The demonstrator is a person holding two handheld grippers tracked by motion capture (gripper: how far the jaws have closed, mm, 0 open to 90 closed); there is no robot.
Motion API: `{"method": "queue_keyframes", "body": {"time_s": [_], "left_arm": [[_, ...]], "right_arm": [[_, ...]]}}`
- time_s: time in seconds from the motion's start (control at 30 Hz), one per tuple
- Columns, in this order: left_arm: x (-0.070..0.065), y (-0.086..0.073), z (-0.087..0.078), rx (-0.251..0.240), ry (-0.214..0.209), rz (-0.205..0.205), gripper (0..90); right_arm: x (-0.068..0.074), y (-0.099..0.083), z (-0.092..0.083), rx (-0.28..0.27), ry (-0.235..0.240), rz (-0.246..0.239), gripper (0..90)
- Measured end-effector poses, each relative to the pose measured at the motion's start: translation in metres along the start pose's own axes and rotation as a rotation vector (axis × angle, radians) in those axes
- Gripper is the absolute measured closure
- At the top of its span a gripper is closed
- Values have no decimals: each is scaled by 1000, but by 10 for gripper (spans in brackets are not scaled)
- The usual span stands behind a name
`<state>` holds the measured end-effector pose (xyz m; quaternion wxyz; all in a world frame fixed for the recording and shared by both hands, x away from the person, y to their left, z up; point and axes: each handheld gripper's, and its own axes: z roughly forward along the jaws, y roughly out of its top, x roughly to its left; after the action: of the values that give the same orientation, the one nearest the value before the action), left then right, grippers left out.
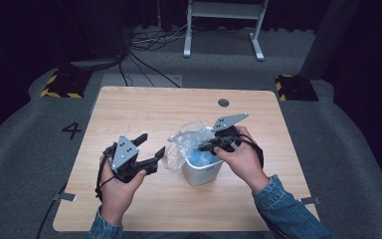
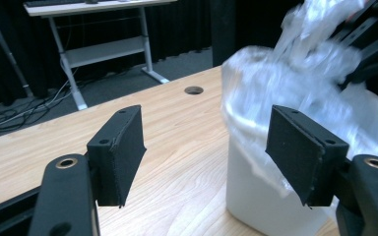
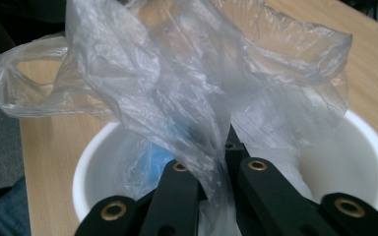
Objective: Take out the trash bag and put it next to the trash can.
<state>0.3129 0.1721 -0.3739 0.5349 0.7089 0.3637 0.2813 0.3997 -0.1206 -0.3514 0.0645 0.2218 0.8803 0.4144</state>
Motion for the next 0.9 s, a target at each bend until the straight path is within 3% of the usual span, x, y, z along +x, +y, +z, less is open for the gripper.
{"method": "queue_keyframes", "body": {"time_s": [0.43, 0.77, 0.9], "left_arm": [[14, -12, -13, 8, 36, -32, 296], [23, -29, -13, 66, 53, -51, 297], [25, -38, -8, 114, 46, -45, 290]], "right_arm": [[3, 12, -19, -122, -11, -46, 894], [2, 19, -39, -252, -19, -63, 893], [3, 22, -47, -297, -22, -70, 893]]}}
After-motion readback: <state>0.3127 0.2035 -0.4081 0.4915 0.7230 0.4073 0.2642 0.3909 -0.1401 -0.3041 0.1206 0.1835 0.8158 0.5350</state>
